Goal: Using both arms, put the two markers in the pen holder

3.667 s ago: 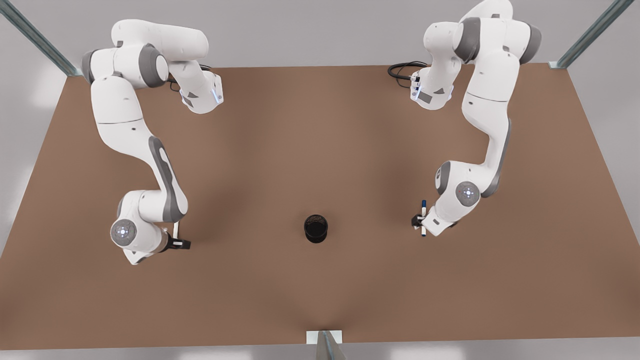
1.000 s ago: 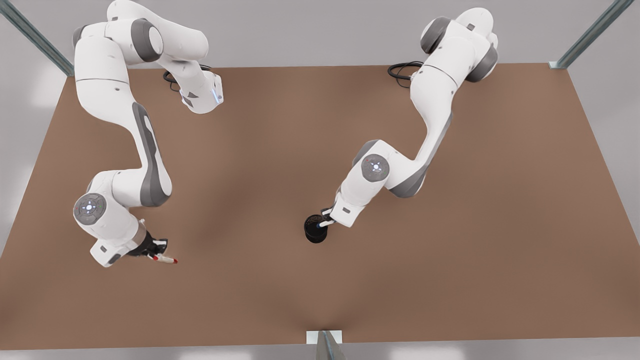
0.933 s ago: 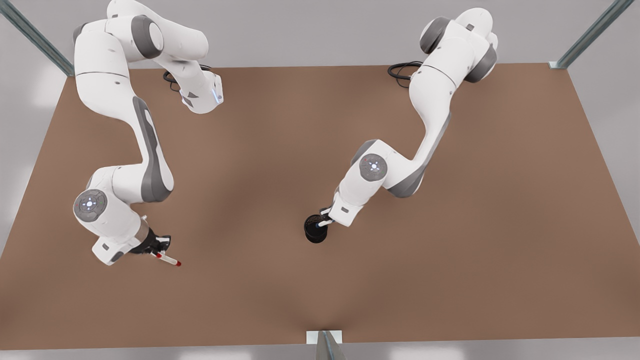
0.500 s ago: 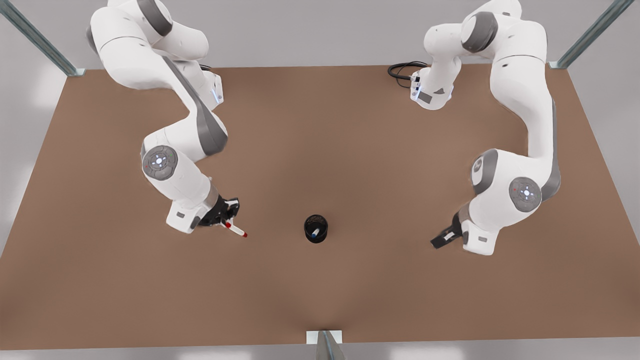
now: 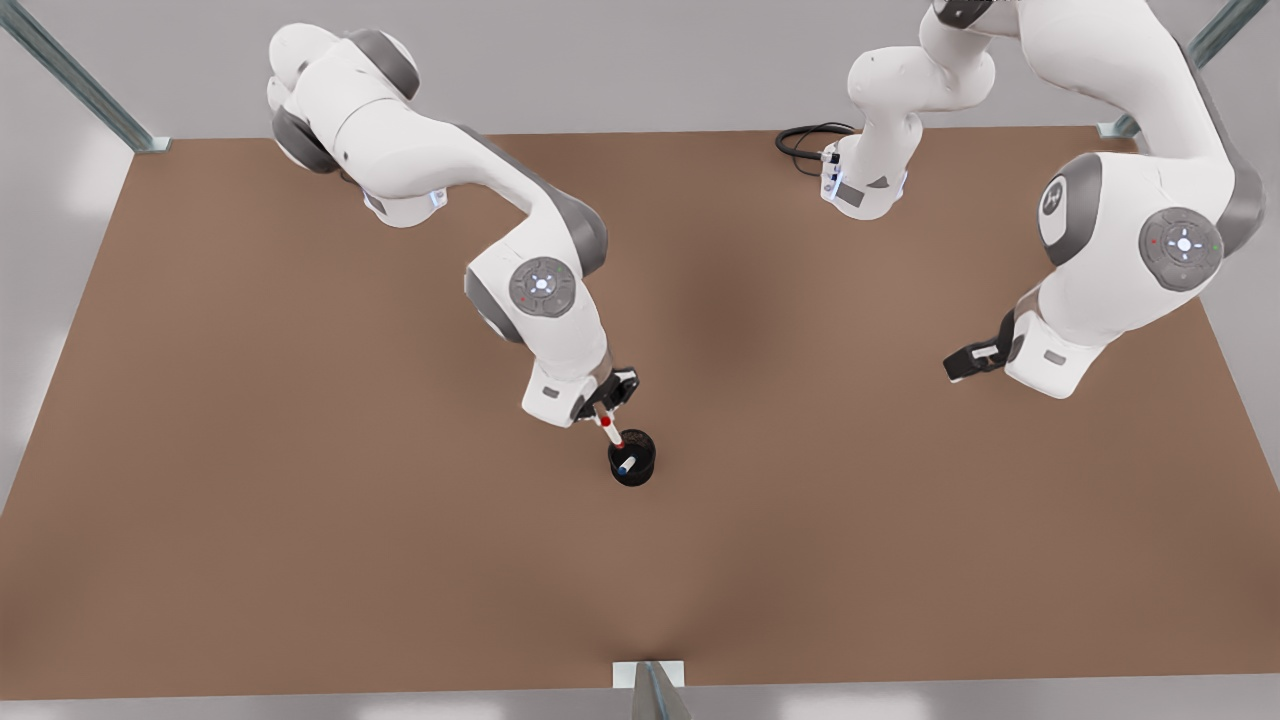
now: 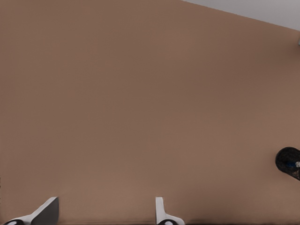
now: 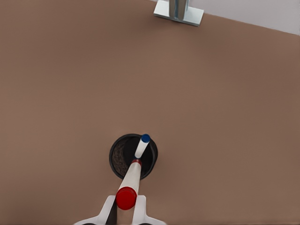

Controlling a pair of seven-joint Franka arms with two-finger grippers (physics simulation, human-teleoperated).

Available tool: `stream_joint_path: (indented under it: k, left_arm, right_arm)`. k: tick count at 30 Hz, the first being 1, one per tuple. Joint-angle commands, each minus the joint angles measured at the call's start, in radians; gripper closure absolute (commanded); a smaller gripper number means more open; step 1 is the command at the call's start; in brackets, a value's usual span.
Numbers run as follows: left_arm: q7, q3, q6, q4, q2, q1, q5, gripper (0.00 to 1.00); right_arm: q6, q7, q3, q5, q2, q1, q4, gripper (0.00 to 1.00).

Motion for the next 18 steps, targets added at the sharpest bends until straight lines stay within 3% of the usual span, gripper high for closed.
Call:
stream_joint_path:
  k: [1,8,9,13,16,17,18]
  left_arm:
    - [0.341,0.000,-0.034,0.000,0.011,0.000,-0.004,0.00]
    - [0.341,0.000,-0.032,0.000,0.043,0.006,-0.007,0.00]
    - [0.341,0.000,-0.032,0.001,0.046,0.007,-0.005,0.00]
    - [0.342,0.000,-0.032,0.001,0.051,0.009,-0.007,0.00]
    - [0.347,0.000,-0.034,0.009,0.051,0.009,0.004,0.00]
    - [0.370,0.002,-0.034,0.024,0.051,0.004,0.006,0.00]
    - [0.388,0.002,-0.032,0.026,0.054,0.004,0.006,0.00]
  right_arm:
    - [0.007,0.288,-0.002,-0.013,0.013,0.009,-0.001,0.79]
    - [0.016,0.286,-0.004,-0.017,0.065,0.022,-0.003,0.79]
    - [0.021,0.289,-0.004,-0.031,0.065,0.023,-0.007,0.00]
    - [0.018,0.285,-0.002,-0.045,0.060,0.011,-0.007,0.00]
    - [-0.112,0.184,0.016,-0.040,-0.180,-0.201,-0.037,0.00]
    - [-0.126,0.007,0.015,-0.001,-0.306,-0.308,-0.131,0.00]
    - [-0.044,-0.083,-0.085,0.101,-0.463,-0.347,-0.338,0.00]
